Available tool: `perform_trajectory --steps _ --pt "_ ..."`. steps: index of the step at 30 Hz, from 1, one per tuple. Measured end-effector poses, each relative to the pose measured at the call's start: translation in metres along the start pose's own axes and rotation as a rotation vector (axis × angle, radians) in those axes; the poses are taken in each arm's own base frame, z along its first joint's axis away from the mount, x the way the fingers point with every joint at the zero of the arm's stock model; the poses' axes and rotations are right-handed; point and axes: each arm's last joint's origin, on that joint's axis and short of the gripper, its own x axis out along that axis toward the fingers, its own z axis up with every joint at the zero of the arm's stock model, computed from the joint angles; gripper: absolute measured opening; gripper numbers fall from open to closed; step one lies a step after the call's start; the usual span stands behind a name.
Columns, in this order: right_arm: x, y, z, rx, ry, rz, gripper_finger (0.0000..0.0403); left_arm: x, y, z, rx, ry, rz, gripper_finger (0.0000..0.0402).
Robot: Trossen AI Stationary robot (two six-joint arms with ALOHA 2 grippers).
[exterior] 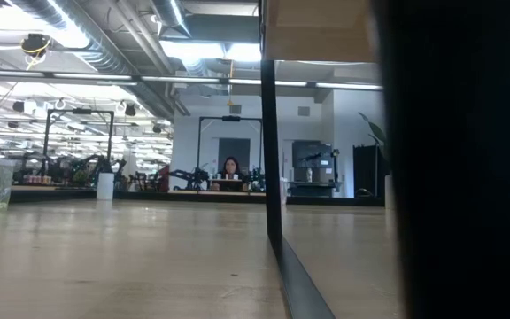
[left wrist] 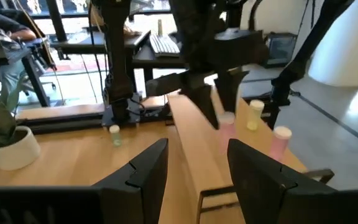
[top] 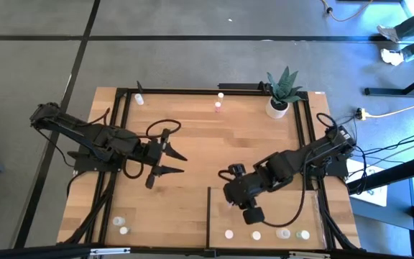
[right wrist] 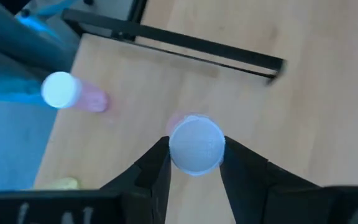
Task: Pick and place medicine bottles onto shelf by color
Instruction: Put the bottom pink pill bottle on the shelf aligned with the other pink pill bottle
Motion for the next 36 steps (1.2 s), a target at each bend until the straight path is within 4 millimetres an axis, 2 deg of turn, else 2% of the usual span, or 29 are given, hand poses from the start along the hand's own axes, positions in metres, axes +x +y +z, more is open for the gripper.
perform_trajectory --steps 7,15,25,36 --pt "0.008 0.003 0.003 -0.049 -0.006 0.024 0.0127 0.013 -0.01 -0.013 0.021 0.096 -0.126 0.016" --pt "0.013 0.01 0.001 -0.121 0.014 0.03 0.0127 0.026 -0.017 -0.022 0.027 0.143 -0.134 0.016" --pt "0.039 0.017 0.001 -0.191 0.067 0.023 0.0127 0.027 -0.017 -0.023 0.027 0.142 -0.134 0.016" --pt "0.043 0.017 0.002 -0.189 0.069 0.022 0.0127 0.027 -0.017 -0.023 0.026 0.142 -0.134 0.016"
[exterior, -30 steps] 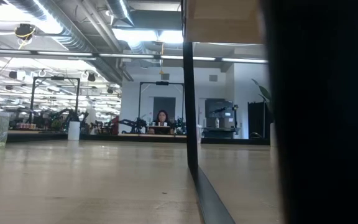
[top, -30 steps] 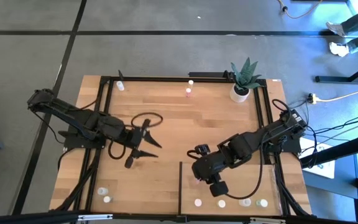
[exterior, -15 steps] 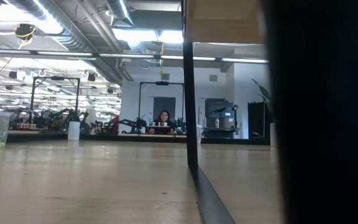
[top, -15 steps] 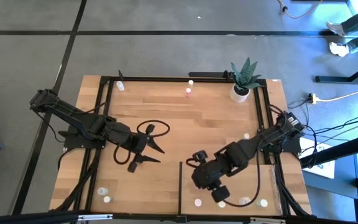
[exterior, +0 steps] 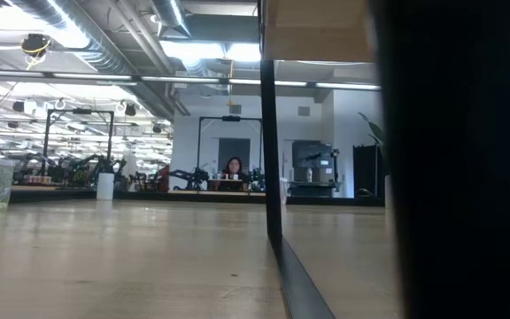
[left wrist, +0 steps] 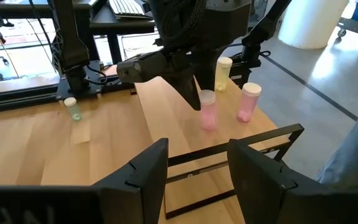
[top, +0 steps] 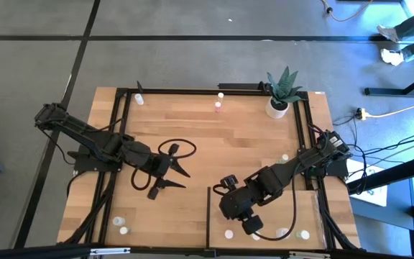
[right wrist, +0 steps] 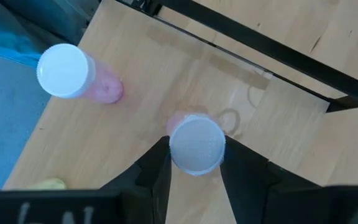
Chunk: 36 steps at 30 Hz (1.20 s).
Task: Pick and place medicine bottles onto shelf by color
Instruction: Put the bottom pink pill bottle on the shelf aligned with the other pink pill bottle, then put the top blue pill bottle on the shelf aligned with the other blue pill bottle
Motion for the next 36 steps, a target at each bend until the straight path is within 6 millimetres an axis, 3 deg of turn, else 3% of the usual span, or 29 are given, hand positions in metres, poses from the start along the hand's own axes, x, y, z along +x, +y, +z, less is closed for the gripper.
perform_trajectory --steps 7,19,36 --pt "0.0 -0.0001 -0.0001 0.0 0.001 0.0 0.0134 0.0 0.0 0.0 -0.001 0.0 0.0 0.016" --pt "0.0015 -0.0003 -0.0006 0.0 0.01 -0.004 0.0197 -0.0001 0.0001 0.0001 -0.002 0.0 0.0 0.016" --pt "0.0007 0.0013 -0.0034 -0.018 0.041 0.06 0.02 -0.0001 0.0001 0.0001 -0.002 0.0 0.001 0.016"
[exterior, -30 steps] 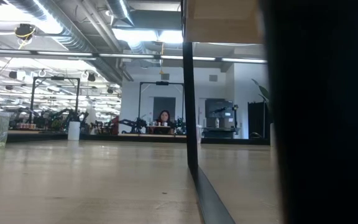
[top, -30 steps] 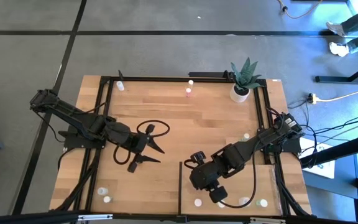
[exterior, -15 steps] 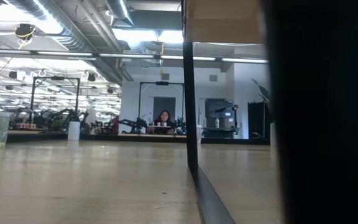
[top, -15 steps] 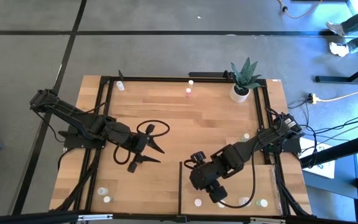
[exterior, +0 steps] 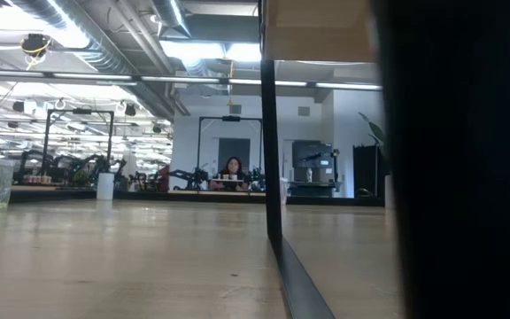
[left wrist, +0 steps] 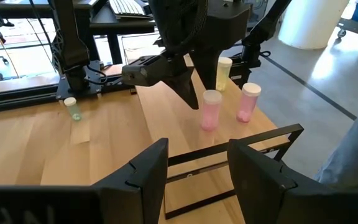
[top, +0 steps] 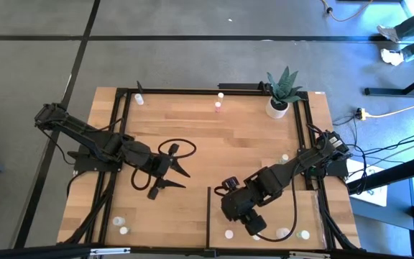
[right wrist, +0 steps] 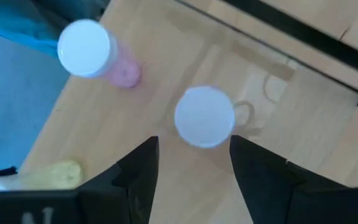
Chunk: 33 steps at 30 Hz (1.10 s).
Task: Pick and place medicine bottles onto shelf by color
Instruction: Put the top blue pill bottle on the shelf aligned with the other blue pill bottle
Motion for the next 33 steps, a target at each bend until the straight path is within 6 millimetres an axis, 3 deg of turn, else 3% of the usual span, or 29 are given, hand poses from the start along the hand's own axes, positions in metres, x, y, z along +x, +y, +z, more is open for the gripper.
perform_trajectory --steps 8,18,22,29,33 --pt "-0.009 0.001 -0.005 0.024 0.07 -0.005 0.02 0.0 0.0 0.0 0.0 0.0 0.0 0.016" --pt "-0.06 0.001 0.002 0.026 0.024 -0.159 0.02 0.0 0.0 0.0 0.002 0.0 0.001 0.016" --pt "-0.085 -0.002 -0.004 0.039 0.021 -0.233 0.02 0.0 0.0 0.0 0.002 0.0 0.001 0.016" --pt "-0.132 -0.018 -0.036 0.176 -0.067 -0.376 0.02 0.0 0.0 0.0 0.002 0.0 0.001 0.016" --pt "-0.141 -0.023 -0.066 0.306 -0.119 -0.389 0.02 0.0 0.0 0.0 0.001 0.0 0.001 0.016"
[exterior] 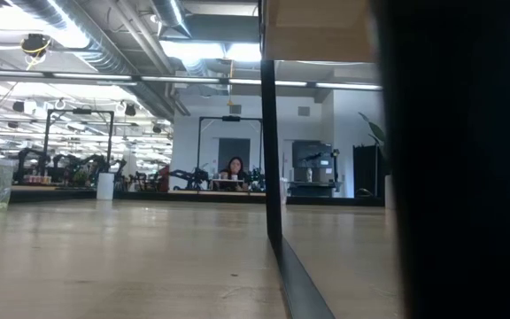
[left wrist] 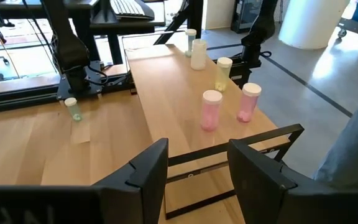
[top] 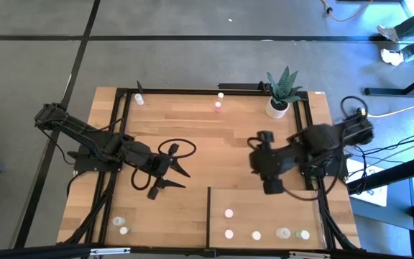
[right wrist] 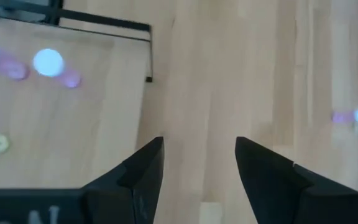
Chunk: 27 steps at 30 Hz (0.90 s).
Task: Pick and place medicine bottles onto shelf by color
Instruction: Put the top blue pill bottle on the shelf aligned with the other blue pill bottle
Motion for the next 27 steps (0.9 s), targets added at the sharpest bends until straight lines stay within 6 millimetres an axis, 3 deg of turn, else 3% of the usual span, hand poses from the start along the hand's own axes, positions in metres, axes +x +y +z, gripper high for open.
perform_trajectory --steps 8,16,21,27 --pt "-0.002 -0.028 -0.058 0.504 0.023 -0.078 0.02 0.0 0.004 0.0 -0.018 -0.006 0.101 0.016" --pt "0.003 -0.039 -0.086 0.795 0.038 -0.149 0.02 0.0 0.02 0.001 -0.041 -0.009 0.182 0.016" --pt "0.018 -0.054 -0.108 0.931 0.247 -0.293 0.02 -0.001 0.035 0.001 -0.062 -0.011 0.247 0.016" --pt "0.041 -0.07 -0.116 0.972 0.369 -0.244 0.02 -0.002 0.051 0.001 -0.082 -0.013 0.309 0.016"
